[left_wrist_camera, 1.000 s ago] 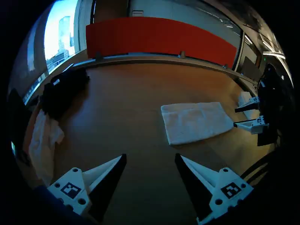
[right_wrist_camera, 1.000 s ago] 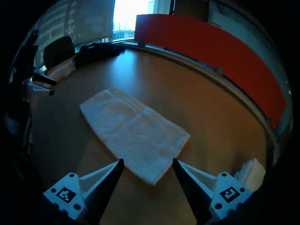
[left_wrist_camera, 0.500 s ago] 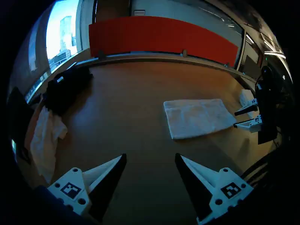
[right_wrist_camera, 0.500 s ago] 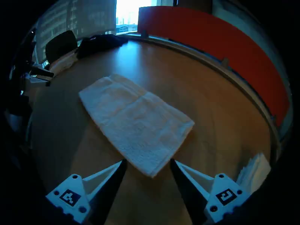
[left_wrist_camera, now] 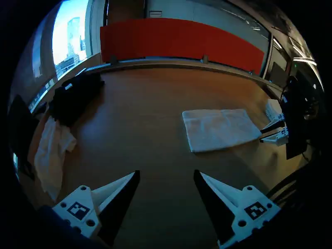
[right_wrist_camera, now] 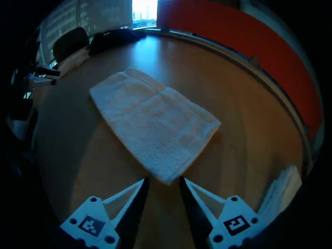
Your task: Fold towel
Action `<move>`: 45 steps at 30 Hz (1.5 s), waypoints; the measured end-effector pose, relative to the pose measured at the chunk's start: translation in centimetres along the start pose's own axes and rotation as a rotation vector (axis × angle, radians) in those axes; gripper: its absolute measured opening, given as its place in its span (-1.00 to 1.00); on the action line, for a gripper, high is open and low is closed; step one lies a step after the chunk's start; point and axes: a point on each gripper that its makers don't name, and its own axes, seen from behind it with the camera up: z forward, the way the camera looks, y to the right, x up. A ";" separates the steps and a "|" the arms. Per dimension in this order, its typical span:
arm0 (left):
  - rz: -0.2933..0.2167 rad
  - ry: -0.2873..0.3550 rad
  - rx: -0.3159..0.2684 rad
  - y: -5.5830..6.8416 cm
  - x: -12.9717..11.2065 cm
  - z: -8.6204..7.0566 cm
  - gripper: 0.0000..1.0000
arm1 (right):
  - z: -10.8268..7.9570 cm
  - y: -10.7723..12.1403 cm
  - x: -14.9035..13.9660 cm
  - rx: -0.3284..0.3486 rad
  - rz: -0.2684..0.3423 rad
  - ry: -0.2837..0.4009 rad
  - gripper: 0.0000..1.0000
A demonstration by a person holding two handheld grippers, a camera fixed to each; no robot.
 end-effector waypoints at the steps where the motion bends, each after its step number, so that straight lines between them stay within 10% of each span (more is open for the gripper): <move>1: 0.000 0.000 0.000 0.0 0.0 0.0 0.91 | 0.0 0.1 0.0 -0.001 0.001 -0.001 -0.13; 18: 0.003 0.007 -0.006 0.3 0.1 -0.2 0.91 | -0.4 0.3 0.5 0.006 0.005 0.025 -0.93; 45: 0.010 0.010 -0.012 0.4 0.6 -0.3 0.91 | -4.3 1.0 3.8 -0.041 -0.013 0.108 -0.93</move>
